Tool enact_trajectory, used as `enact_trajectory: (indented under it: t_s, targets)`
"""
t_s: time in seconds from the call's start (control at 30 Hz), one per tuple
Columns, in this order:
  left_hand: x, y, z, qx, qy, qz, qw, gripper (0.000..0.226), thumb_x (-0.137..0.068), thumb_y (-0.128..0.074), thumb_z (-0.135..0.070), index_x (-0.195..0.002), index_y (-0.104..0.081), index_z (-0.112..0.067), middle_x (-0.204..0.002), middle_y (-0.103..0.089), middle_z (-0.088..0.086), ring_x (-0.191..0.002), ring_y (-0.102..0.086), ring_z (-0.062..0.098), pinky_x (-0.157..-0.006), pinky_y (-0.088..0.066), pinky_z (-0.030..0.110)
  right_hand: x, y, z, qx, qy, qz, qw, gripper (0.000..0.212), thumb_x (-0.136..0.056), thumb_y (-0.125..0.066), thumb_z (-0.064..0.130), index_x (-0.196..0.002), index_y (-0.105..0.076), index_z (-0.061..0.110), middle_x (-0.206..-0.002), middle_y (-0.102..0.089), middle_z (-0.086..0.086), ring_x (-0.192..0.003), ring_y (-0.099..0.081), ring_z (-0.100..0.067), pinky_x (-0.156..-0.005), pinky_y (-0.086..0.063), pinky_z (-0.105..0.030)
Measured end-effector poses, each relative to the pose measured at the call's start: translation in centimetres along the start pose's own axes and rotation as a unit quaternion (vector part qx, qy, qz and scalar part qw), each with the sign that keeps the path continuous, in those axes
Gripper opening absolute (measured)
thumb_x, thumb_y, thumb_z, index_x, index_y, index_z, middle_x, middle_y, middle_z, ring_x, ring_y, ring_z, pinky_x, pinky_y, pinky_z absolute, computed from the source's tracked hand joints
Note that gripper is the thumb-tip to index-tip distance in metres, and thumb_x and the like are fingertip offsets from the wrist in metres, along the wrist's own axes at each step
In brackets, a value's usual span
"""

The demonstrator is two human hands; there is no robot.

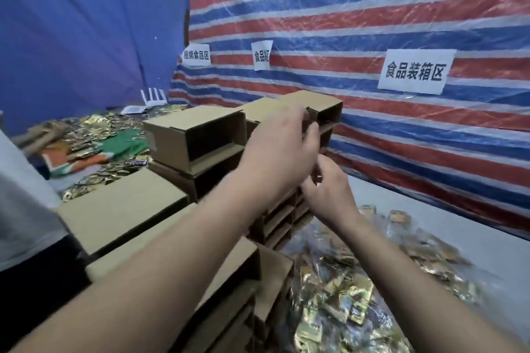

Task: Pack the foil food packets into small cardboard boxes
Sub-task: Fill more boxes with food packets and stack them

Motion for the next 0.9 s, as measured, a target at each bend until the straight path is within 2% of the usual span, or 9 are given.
enact_trajectory:
  t_s: [0.07,0.17,0.27,0.37,0.5,0.6,0.67,0.77,0.9]
  targets:
    - [-2.1,1.3,4.1,-0.101,0.021,0.013,0.995,0.032,-0.098,-0.047,-0.035,-0.121,-0.056,-0.015,-0.119,-0.060,0.004,-0.110,-0.056,0.022,-0.094,-0.047,0.039,-2.6,-3.0,2.0,0.024,0.032,0.041,0.998,0.039,-0.093,-0.057,0.031,-0.130,-0.056,0.019,-0.126,-0.056,0.002,-0.107,-0.049,-0.006,-0.092,-0.040,-0.025]
    - [-3.7,1.6,10.5,-0.242,0.047,0.053,0.968,0.035,-0.095,-0.050,-0.036,-0.120,-0.056,-0.013,-0.120,-0.059,0.008,-0.111,-0.055,0.028,-0.095,-0.047,0.042,-5.7,-6.1,4.7,0.036,0.063,0.088,0.993,0.050,-0.093,-0.057,0.036,-0.139,-0.048,0.021,-0.132,-0.051,0.003,-0.112,-0.047,-0.006,-0.094,-0.036,-0.024]
    - [-4.5,1.2,15.6,-0.330,0.070,0.080,0.938,0.039,-0.089,-0.059,-0.036,-0.121,-0.054,-0.014,-0.121,-0.059,0.007,-0.114,-0.054,0.027,-0.098,-0.045,0.042,-8.0,-7.7,5.7,0.048,0.048,0.104,0.992,0.053,-0.094,-0.058,0.037,-0.143,-0.045,0.020,-0.142,-0.049,-0.002,-0.125,-0.050,-0.018,-0.093,-0.035,-0.025]
    - [-5.2,1.1,18.7,-0.401,0.080,0.089,0.908,0.041,-0.088,-0.061,-0.034,-0.123,-0.052,-0.013,-0.123,-0.058,0.009,-0.116,-0.053,0.029,-0.099,-0.043,0.042,-9.4,-8.2,6.2,0.067,0.042,0.099,0.992,0.053,-0.096,-0.058,0.035,-0.144,-0.043,0.019,-0.145,-0.048,-0.005,-0.130,-0.048,-0.021,-0.094,-0.035,-0.026]
    - [-5.6,1.1,20.5,-0.425,0.099,0.105,0.893,0.029,-0.090,-0.055,-0.022,-0.117,-0.054,-0.011,-0.117,-0.061,0.011,-0.109,-0.057,0.031,-0.089,-0.045,0.041,-10.0,-8.3,6.4,0.078,0.031,0.100,0.991,0.054,-0.097,-0.056,0.032,-0.146,-0.041,0.017,-0.148,-0.045,-0.006,-0.133,-0.045,-0.022,-0.104,-0.040,-0.034]
    - [-5.8,1.5,20.3,-0.423,0.101,0.100,0.895,0.023,-0.091,-0.048,-0.004,-0.112,-0.058,-0.008,-0.108,-0.065,0.013,-0.098,-0.063,0.034,-0.072,-0.045,0.038,-10.0,-8.0,6.5,0.078,0.024,0.100,0.992,0.054,-0.097,-0.056,0.030,-0.147,-0.040,0.016,-0.150,-0.043,-0.006,-0.135,-0.044,-0.022,-0.104,-0.039,-0.033]
    - [-6.1,2.3,19.4,-0.428,0.098,0.086,0.894,0.024,-0.091,-0.048,0.000,-0.110,-0.059,-0.007,-0.105,-0.066,0.013,-0.096,-0.065,0.034,-0.066,-0.042,0.037,-10.1,-7.3,6.8,0.077,0.030,0.092,0.992,0.054,-0.097,-0.055,0.029,-0.147,-0.041,0.015,-0.149,-0.043,-0.006,-0.135,-0.044,-0.022,-0.104,-0.038,-0.031]
    - [-6.7,4.0,17.4,-0.434,0.087,0.080,0.893,0.024,-0.088,-0.049,0.003,-0.108,-0.059,-0.007,-0.105,-0.065,0.014,-0.096,-0.064,0.036,-0.066,-0.040,0.037,-10.2,-5.8,7.6,0.070,0.043,0.079,0.994,0.053,-0.097,-0.054,0.028,-0.146,-0.040,0.013,-0.148,-0.043,-0.007,-0.135,-0.043,-0.022,-0.103,-0.035,-0.029]
    - [-7.0,6.5,13.8,-0.416,0.064,0.085,0.903,0.022,-0.091,-0.053,-0.002,-0.110,-0.062,-0.010,-0.102,-0.065,0.013,-0.094,-0.063,0.035,-0.073,-0.053,0.041,-10.6,-2.6,9.1,0.047,0.057,0.042,0.996,0.058,-0.093,-0.058,0.024,-0.147,-0.038,0.013,-0.146,-0.043,-0.007,-0.133,-0.042,-0.022,-0.103,-0.033,-0.028]
Point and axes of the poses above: each hand's wrist, its own x-axis away from the middle knuckle, its own y-axis out of the back of the hand, z = x × y, the point moved 10 cm from there along -x, towards the middle knuckle
